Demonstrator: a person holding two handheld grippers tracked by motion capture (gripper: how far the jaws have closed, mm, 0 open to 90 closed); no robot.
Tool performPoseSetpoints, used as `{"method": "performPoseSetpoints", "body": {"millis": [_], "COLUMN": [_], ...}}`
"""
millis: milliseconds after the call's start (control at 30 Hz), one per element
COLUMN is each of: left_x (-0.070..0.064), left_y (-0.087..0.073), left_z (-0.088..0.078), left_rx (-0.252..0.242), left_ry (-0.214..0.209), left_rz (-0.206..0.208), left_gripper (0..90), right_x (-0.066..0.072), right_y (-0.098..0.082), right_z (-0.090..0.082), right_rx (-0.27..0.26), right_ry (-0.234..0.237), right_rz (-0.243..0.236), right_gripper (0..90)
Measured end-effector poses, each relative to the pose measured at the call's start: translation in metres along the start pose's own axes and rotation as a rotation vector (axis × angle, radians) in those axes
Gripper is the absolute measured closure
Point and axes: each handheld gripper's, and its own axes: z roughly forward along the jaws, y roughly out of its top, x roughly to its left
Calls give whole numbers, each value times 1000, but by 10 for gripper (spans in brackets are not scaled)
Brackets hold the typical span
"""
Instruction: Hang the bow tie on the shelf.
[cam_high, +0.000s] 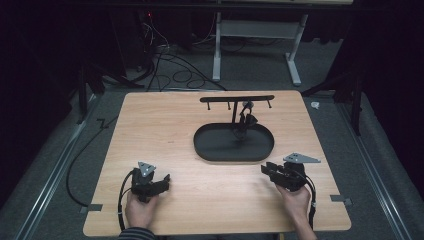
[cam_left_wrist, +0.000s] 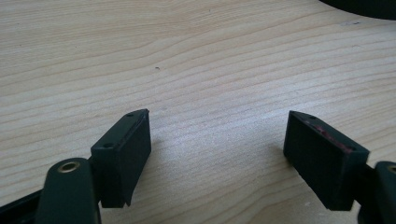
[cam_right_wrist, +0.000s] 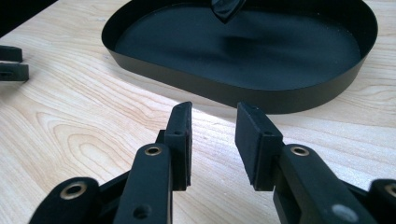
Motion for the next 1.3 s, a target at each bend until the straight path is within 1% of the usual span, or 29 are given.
{"method": "performPoseSetpoints", "body": {"millis": [200,267,533,567,733,1033,1167,1233,1300], "left_x": [0,0,0,0,0,0,0,0,0], "left_y": [0,0,0,0,0,0,0,0,0], "left_z": [0,0,0,0,0,0,0,0,0], "left_rx": [0,0,0,0,0,-1,0,0,0], "left_ry": [0,0,0,0,0,0,0,0,0], "left_rz": [0,0,0,0,0,-1,0,0,0], "left_gripper": [236,236,237,236,236,237,237,237,237], "right_x": [0,0,1,1,2,5,6,8,9], "right_y": [-1,-1,-2,-2,-2,-3,-3,-4,-4], "right_z": [4,6,12,13,18,23,26,27,28], "right_rx": [13,12,33,33,45,58,66,75,78], "right_ry": [-16,-20,-36,-41,-56,-70,-87,-101,-106], "right_rz": [-2,-12,-18,-31,-48,-59,-79,-97,-104], "right_gripper": [685,685,689,689,686,682,678,675,672]}}
